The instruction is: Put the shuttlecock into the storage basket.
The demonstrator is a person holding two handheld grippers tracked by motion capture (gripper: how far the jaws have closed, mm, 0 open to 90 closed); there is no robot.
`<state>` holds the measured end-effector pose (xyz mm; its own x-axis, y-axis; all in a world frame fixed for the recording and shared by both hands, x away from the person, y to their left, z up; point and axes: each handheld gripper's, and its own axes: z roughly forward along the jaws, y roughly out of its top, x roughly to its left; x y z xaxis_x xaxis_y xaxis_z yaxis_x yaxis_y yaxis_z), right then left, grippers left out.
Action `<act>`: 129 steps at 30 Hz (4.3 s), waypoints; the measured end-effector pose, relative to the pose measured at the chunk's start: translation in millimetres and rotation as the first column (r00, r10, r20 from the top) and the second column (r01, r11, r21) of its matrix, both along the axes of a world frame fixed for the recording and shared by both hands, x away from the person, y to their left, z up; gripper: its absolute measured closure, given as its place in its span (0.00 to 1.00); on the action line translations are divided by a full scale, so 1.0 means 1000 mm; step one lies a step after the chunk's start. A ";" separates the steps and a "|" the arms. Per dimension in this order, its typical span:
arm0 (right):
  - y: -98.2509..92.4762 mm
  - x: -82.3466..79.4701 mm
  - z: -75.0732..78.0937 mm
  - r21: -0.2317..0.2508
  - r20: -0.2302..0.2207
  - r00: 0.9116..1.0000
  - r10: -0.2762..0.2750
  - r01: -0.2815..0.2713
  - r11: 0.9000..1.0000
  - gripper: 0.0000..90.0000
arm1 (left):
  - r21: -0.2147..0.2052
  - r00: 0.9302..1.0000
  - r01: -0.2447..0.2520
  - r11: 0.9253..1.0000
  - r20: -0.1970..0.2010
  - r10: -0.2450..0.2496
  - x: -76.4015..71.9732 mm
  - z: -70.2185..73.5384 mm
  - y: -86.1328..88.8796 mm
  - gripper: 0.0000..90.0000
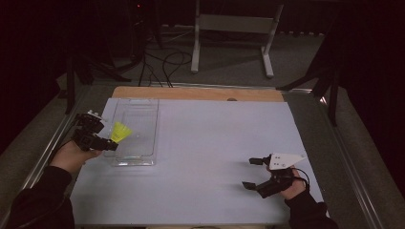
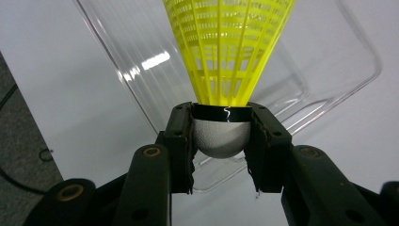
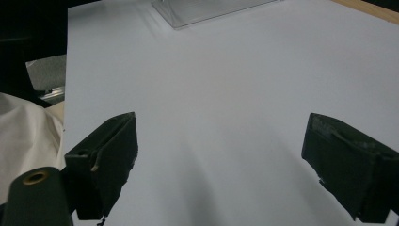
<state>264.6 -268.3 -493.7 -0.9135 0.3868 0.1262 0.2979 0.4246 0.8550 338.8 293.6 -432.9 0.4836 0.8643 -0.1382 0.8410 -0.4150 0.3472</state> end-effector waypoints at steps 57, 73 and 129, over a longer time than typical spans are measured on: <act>-0.018 -0.010 -0.021 -0.039 -0.021 0.999 -0.039 0.039 0.998 0.11 | -0.053 0.998 0.055 0.997 0.041 -0.053 0.006 0.021 -0.026 0.00; -0.020 -0.010 -0.022 -0.043 -0.027 0.998 -0.049 0.048 0.998 0.11 | -0.155 0.974 0.162 0.975 0.186 -0.133 0.014 0.039 -0.062 0.00; -0.018 -0.011 -0.023 -0.038 -0.036 0.999 -0.034 0.033 0.999 0.11 | -0.274 0.709 0.677 0.683 0.493 -0.505 -0.020 -0.001 -0.193 0.00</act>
<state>253.8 -286.2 -516.4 -0.8949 0.4224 0.1440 0.3431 0.4450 0.8272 318.3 100.8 -434.0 0.9554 0.2731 -0.1127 0.2461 -0.5250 0.8147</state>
